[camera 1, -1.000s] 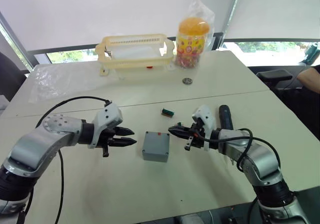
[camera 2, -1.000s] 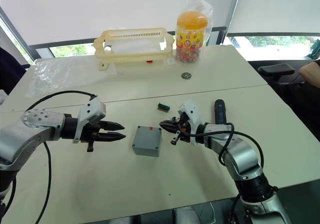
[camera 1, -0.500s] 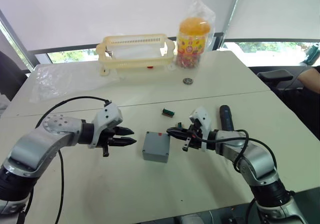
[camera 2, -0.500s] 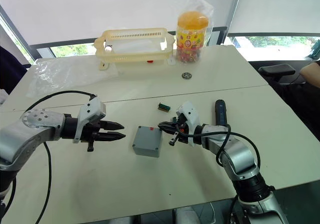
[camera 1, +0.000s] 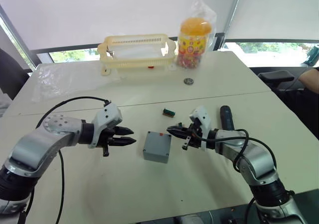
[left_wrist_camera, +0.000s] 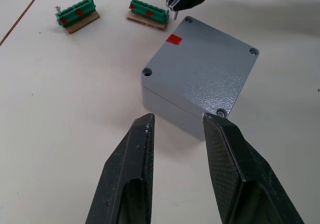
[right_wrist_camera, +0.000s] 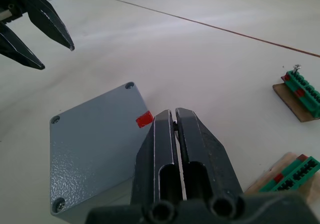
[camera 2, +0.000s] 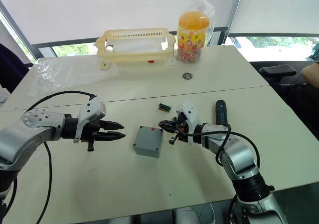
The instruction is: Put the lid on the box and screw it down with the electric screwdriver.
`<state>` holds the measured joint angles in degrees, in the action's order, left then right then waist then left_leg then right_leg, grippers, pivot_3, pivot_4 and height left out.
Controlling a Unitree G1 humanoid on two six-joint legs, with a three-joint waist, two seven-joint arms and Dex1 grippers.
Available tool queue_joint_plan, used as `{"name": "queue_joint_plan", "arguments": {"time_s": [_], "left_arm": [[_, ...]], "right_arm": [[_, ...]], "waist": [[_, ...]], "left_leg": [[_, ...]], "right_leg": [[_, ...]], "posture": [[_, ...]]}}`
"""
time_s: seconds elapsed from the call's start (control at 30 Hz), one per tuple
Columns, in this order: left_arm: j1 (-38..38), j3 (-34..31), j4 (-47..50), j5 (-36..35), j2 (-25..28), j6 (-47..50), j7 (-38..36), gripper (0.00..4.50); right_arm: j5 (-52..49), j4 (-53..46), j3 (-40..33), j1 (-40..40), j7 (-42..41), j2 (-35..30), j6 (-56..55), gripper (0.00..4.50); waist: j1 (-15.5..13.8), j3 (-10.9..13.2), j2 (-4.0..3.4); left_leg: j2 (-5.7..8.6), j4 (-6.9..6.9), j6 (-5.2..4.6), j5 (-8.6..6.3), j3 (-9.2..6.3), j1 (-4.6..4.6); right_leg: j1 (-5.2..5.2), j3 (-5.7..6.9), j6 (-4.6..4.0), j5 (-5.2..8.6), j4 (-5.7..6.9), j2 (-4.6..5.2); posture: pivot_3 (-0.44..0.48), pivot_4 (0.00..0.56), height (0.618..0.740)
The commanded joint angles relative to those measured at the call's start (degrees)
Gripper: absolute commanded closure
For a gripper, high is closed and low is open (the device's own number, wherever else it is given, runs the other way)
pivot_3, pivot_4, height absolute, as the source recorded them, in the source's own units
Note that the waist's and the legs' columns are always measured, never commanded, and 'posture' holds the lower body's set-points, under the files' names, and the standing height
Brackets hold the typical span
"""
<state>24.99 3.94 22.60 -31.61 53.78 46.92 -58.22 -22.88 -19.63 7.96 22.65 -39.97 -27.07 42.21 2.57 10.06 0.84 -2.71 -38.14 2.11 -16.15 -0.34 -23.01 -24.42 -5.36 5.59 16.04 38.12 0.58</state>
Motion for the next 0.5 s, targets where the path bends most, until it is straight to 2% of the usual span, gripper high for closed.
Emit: {"name": "queue_joint_plan", "arguments": {"time_s": [0.03,0.5], "left_arm": [[0.44,-0.69,0.64,0.45,0.14,-0.67,0.07,3.00],[-0.48,-0.96,1.70,0.20,0.18,-0.79,0.03,3.00]], "right_arm": [[-2.75,-5.38,-2.70,0.52,1.00,-0.24,2.03,4.48],[-4.36,-8.11,-2.57,-3.05,2.77,-0.71,4.02,4.48]], "waist": [[-0.03,0.00,0.00],[-0.04,0.00,0.00]], "left_leg": [[0.00,0.00,0.00,0.00,0.00,0.00],[0.00,0.00,0.00,0.00,-0.01,0.00]], "right_leg": [[0.00,0.00,0.00,0.00,0.00,0.00],[0.00,0.00,0.00,0.00,0.00,0.00]], "posture": [[0.000,0.150,0.740],[0.000,0.150,0.740]]}}
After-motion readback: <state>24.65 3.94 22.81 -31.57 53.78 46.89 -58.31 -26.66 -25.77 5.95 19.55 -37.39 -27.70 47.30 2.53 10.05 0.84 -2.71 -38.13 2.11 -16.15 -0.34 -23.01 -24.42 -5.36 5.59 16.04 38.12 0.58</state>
